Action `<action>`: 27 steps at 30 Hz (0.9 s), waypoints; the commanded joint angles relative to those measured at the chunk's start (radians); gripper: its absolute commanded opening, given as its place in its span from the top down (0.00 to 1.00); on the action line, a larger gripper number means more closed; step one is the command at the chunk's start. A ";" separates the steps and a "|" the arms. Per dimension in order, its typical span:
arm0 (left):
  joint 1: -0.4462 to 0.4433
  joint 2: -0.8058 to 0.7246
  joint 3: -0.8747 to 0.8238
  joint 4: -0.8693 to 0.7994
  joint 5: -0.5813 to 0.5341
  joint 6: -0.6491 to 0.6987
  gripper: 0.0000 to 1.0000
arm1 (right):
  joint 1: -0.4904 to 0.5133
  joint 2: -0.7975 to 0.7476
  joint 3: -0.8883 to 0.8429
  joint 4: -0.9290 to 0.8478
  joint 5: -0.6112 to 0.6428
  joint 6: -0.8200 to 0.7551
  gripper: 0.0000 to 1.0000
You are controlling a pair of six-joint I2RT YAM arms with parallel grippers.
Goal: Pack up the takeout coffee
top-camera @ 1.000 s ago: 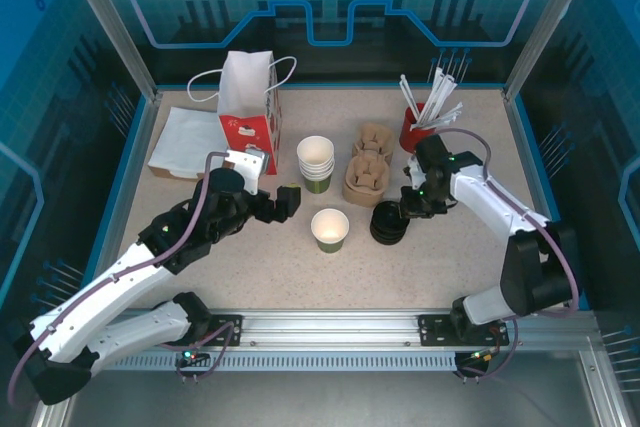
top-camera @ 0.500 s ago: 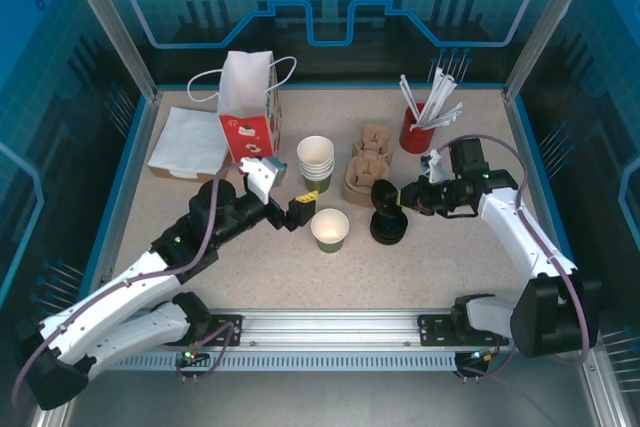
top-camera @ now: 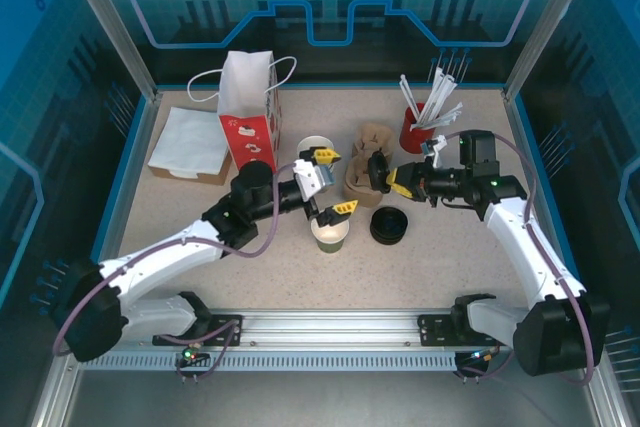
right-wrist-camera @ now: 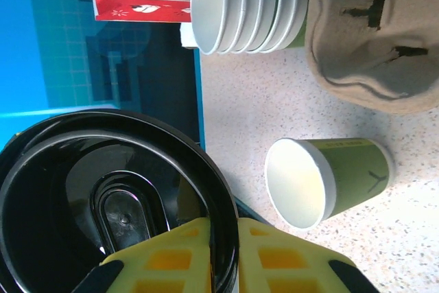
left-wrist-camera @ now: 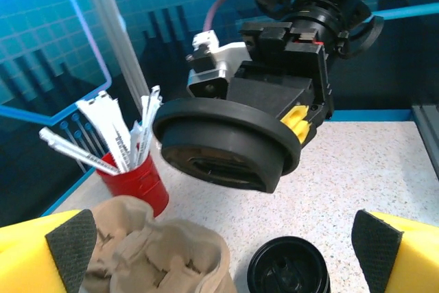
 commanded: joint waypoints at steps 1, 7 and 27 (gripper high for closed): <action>-0.004 0.051 0.079 0.090 0.120 0.059 0.01 | 0.000 -0.015 0.031 0.029 -0.056 0.063 0.85; -0.005 0.127 0.132 0.087 0.177 0.072 0.02 | 0.011 -0.031 0.024 0.058 -0.088 0.089 0.85; -0.003 0.199 0.198 0.036 0.186 0.129 0.17 | 0.066 -0.022 0.052 0.011 -0.123 0.052 0.85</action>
